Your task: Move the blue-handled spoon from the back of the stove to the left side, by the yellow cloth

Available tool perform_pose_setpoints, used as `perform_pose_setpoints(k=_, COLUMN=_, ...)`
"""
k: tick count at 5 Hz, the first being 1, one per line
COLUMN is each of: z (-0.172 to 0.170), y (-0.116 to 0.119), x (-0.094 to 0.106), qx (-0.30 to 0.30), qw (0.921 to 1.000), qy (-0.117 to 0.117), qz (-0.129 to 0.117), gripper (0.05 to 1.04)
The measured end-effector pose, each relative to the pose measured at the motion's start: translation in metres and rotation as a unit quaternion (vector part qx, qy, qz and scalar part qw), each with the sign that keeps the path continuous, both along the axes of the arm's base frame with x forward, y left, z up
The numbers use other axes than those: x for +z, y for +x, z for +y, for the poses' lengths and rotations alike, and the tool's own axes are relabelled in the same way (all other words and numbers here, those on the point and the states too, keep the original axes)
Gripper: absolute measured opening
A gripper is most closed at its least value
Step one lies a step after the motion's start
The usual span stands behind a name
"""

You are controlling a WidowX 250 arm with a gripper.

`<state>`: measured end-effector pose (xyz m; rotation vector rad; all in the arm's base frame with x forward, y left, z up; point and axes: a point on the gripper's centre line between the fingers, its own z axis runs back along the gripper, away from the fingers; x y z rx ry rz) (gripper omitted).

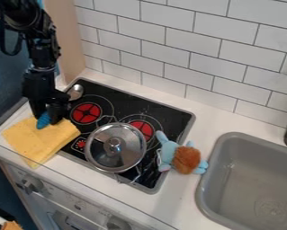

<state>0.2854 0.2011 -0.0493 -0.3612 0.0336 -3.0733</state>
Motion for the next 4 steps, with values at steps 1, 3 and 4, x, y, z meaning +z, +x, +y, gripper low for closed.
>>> perform_pose_setpoints(k=1, z=-0.001, y=-0.001, x=0.000, qx=-0.005, qw=0.9999, qy=0.009, qz=0.007, gripper=1.006)
perform_pose_setpoints(k=3, z=-0.008, y=0.006, x=0.025, qx=-0.043, qw=0.9980, qy=0.045, qz=0.009, gripper=1.000)
perform_pose_setpoints(k=4, z=-0.008, y=0.003, x=0.046, qx=-0.029, qw=0.9983, qy=0.048, qz=0.013, gripper=1.000)
